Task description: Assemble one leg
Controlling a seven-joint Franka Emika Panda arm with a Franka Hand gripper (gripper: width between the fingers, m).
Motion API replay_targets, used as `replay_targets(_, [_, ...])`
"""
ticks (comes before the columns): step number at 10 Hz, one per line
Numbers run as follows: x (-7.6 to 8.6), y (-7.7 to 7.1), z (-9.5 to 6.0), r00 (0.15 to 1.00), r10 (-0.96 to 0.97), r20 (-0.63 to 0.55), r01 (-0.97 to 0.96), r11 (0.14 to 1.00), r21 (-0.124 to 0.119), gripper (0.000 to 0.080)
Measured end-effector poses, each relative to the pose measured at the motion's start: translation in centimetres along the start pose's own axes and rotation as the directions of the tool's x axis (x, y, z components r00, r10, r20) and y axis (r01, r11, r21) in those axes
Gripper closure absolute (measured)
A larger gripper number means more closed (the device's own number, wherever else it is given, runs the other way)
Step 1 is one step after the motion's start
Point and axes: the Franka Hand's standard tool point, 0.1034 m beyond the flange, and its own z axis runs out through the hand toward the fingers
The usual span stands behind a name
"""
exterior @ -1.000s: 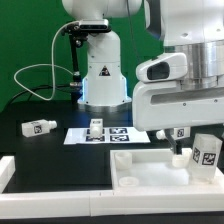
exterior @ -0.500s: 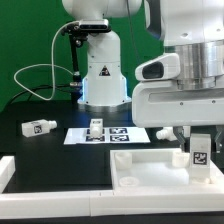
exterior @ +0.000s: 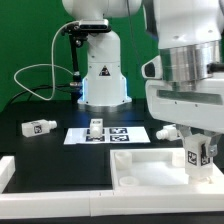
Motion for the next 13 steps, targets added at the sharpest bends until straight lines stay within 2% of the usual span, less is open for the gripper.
replay_targets(2, [-0.1, 0.0, 0.0, 0.995, 0.102, 0.009, -0.102, 0.995, 0.003, 0.0498])
replay_targets(3, [-0.1, 0.0, 0.0, 0.996, 0.084, 0.009, -0.084, 0.996, 0.003, 0.0498])
replay_targets(4, [-0.1, 0.0, 0.0, 0.998, 0.063, 0.006, -0.063, 0.998, 0.002, 0.0299])
replay_targets(5, [-0.1, -0.1, 0.0, 0.992, -0.125, -0.006, 0.125, 0.992, -0.004, 0.0299])
replay_targets(6, [-0.2, -0.2, -0.2, 0.946, -0.325, -0.011, 0.325, 0.946, -0.009, 0.0178])
replay_targets(7, [-0.6, -0.4, -0.2, 0.885, -0.466, -0.010, 0.466, 0.885, -0.021, 0.0158])
replay_targets(8, [-0.9, -0.4, -0.3, 0.835, -0.549, -0.014, 0.549, 0.835, -0.034, 0.0158])
replay_targets(10, [-0.6, -0.3, -0.2, 0.775, -0.632, -0.011, 0.631, 0.775, -0.037, 0.0151])
replay_targets(11, [-0.4, -0.3, -0.2, 0.683, -0.731, -0.008, 0.730, 0.682, -0.047, 0.0150])
replay_targets(12, [0.2, -0.2, -0.3, 0.481, -0.877, 0.012, 0.875, 0.479, -0.067, 0.0150])
replay_targets(13, [0.7, -0.3, -0.4, 0.421, -0.907, 0.024, 0.906, 0.419, -0.065, 0.0150])
